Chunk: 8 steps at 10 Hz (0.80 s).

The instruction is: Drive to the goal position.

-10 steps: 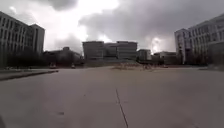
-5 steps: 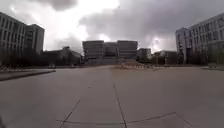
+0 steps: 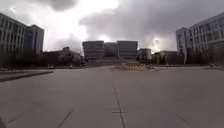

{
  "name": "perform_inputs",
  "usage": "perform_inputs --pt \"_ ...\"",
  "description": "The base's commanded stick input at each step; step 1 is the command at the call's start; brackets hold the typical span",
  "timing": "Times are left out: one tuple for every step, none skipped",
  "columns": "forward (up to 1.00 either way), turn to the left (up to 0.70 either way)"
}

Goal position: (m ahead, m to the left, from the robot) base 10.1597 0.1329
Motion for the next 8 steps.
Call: perform_inputs --pt "1.00 0.00" --pt "1.00 0.00" --pt "1.00 0.00" --pt "1.00 0.00" --pt "1.00 0.00" --pt "1.00 0.00" --pt "1.00 0.00" --pt "1.00 0.00"
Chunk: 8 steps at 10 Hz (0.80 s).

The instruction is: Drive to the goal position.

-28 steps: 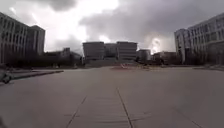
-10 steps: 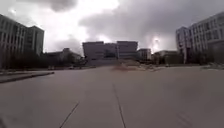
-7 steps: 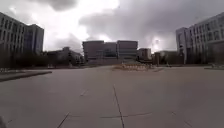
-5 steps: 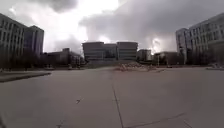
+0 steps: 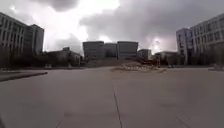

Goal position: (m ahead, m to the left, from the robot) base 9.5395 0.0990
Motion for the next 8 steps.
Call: perform_inputs --pt "1.00 0.00" --pt "1.00 0.00" --pt "1.00 0.00" --pt "1.00 0.00" --pt "1.00 0.00" --pt "1.00 0.00" --pt "1.00 0.00" --pt "1.00 0.00"
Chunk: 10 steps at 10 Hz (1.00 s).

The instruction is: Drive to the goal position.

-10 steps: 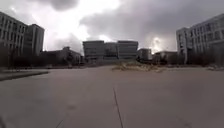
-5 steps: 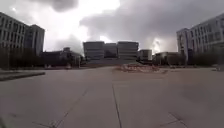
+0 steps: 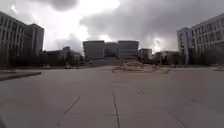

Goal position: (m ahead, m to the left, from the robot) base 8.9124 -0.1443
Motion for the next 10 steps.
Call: perform_inputs --pt "1.00 0.00" --pt "1.00 0.00" --pt "1.00 0.00" --pt "1.00 0.00" --pt "1.00 0.00" --pt "1.00 0.00" --pt "1.00 0.00" --pt "1.00 0.00" --pt "1.00 0.00" --pt "1.00 0.00"
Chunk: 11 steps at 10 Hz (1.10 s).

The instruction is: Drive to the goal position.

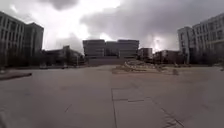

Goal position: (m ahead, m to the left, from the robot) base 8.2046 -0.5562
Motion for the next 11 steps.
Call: perform_inputs --pt "1.00 0.00" --pt "1.00 0.00" --pt "1.00 0.00" --pt "1.00 0.00" --pt "1.00 0.00" --pt "1.00 0.00" --pt "1.00 0.00" --pt "1.00 0.00" --pt "1.00 0.00" --pt "1.00 0.00" --pt "1.00 0.00"
